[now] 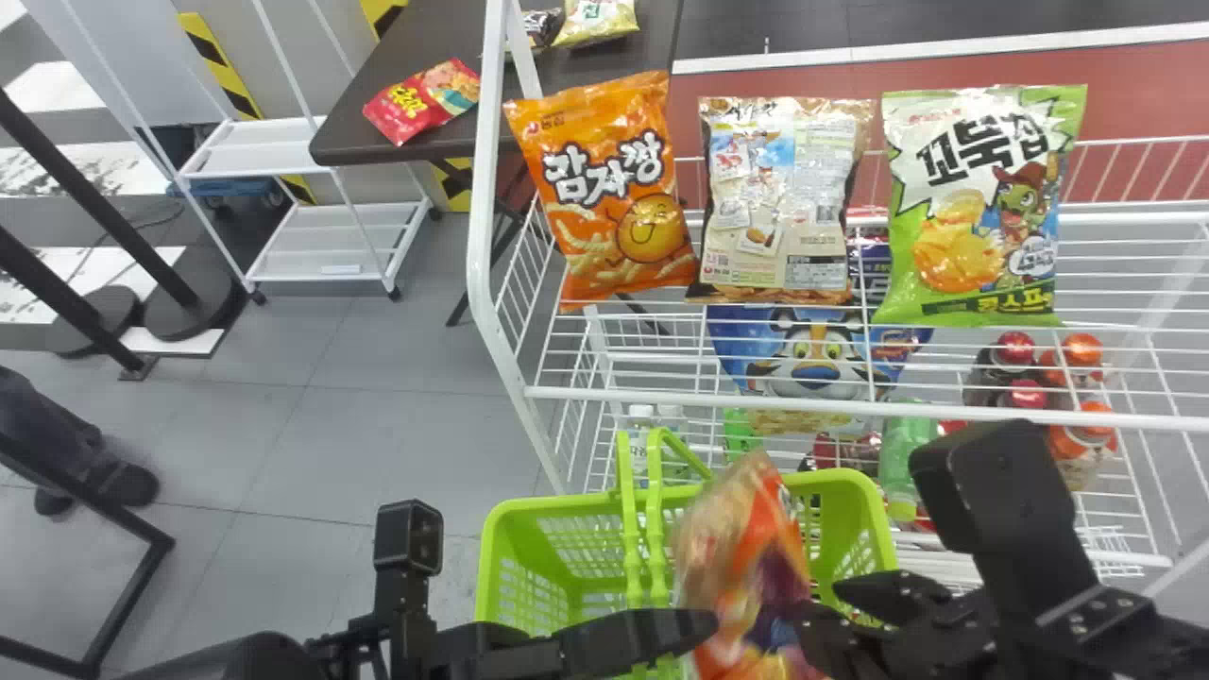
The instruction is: Hold basket handle with left hand then pick Saewookkang with right hand and place into basket
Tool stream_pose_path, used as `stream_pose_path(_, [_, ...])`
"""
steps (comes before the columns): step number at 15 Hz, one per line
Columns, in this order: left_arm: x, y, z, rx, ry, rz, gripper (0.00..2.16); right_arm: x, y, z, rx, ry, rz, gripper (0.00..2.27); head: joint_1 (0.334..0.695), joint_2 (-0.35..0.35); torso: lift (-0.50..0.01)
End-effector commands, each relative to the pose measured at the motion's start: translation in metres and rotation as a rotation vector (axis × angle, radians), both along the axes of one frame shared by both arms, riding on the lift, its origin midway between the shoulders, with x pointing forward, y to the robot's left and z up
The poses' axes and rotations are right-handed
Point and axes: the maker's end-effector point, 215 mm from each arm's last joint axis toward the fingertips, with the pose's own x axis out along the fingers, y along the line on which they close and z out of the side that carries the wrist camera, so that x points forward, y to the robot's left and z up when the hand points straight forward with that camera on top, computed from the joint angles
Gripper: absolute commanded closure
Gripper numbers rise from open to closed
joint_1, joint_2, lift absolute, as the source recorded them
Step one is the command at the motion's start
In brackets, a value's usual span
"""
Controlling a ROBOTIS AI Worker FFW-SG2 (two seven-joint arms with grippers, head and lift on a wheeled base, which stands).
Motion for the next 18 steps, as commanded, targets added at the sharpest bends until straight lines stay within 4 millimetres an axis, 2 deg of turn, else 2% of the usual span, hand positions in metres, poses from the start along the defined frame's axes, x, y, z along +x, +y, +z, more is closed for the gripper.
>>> stream_pose_path(1, [-0.001, -0.001, 0.0, -0.011, 0.029, -0.007, 2.15, 0.003, -0.011, -0.011, -0.022, 0.02, -0.021, 0.07, 0.695, 0.191, -0.019])
stream_pose_path(3, [0.0, -0.002, 0.0, -0.012, 0.026, -0.009, 2.15, 0.01, -0.031, -0.023, -0.068, 0.025, -0.055, 0.07, 0.695, 0.163, -0.019])
stream_pose_path(5, [0.0, -0.001, -0.001, -0.011, 0.03, -0.01, 2.15, 0.045, -0.053, -0.02, -0.093, -0.073, -0.133, 0.06, 0.695, 0.139, -0.019])
stream_pose_path(7, [0.001, -0.001, -0.002, -0.012, 0.032, -0.011, 2.15, 0.082, -0.067, -0.011, -0.061, -0.173, -0.196, 0.05, 0.695, 0.07, -0.019])
stream_pose_path(10, [0.0, -0.003, -0.001, -0.016, 0.03, -0.015, 2.15, 0.131, -0.088, 0.022, 0.007, -0.36, -0.285, 0.05, 0.695, 0.023, -0.019])
stream_pose_path(12, [-0.001, -0.002, -0.001, -0.017, 0.033, -0.015, 2.15, 0.157, -0.103, 0.04, 0.04, -0.489, -0.328, 0.05, 0.695, -0.01, -0.019])
stream_pose_path(14, [-0.002, -0.002, -0.001, -0.019, 0.034, -0.014, 2.15, 0.167, -0.114, 0.043, 0.061, -0.591, -0.358, 0.05, 0.695, -0.033, -0.019])
stream_pose_path(15, [-0.003, -0.002, 0.0, -0.021, 0.033, -0.014, 2.15, 0.168, -0.119, 0.052, 0.093, -0.675, -0.379, 0.05, 0.695, -0.043, -0.019])
stream_pose_path(18, [-0.004, -0.002, -0.001, -0.023, 0.036, -0.014, 2.15, 0.151, -0.139, 0.041, 0.139, -0.748, -0.423, 0.05, 0.695, -0.072, -0.019])
